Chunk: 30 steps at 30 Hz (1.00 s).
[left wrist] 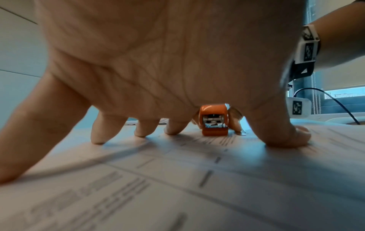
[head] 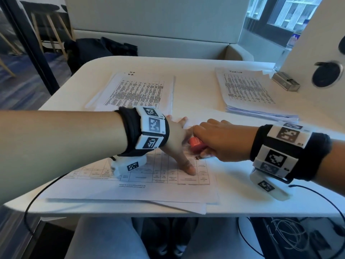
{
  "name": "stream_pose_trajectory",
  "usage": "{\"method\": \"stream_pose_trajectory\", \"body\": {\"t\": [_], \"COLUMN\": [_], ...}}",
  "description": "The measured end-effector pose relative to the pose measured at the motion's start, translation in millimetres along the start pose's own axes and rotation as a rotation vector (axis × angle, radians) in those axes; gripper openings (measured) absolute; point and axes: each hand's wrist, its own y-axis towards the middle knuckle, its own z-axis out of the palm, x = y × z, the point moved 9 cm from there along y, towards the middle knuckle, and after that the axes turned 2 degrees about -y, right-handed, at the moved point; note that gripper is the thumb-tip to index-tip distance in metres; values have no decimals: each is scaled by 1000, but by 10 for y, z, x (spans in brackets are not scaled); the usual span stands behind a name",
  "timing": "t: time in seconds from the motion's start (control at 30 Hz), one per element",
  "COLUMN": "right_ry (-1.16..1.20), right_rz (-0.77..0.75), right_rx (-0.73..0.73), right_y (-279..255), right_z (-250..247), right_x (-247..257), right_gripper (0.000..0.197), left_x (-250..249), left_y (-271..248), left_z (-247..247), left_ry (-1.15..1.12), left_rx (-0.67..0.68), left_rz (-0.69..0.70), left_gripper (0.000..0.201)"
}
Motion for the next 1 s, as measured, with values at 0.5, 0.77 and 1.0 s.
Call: {"method": "stream_pose_trajectory", "body": {"t": [0.5,0.77,1.0], "right_ry": [-135,-34,-270], "right_rz": [-279,-147,-346], "right_rx": [-228,-46,-344], "right_y": [9,111,-74], "right_z": [-212,-72,-272], "right_x": [196,29,290], "right_gripper": [48,37,22], "left_x": [6,-4,-10], "left_y": [15,-41,4], "left_z": [43,19,86], "left_ry": [-55,-52,-29], "left_rx": [33,35,88], "left_rz": [5,-5,34], "left_gripper": [104,105,96]}}
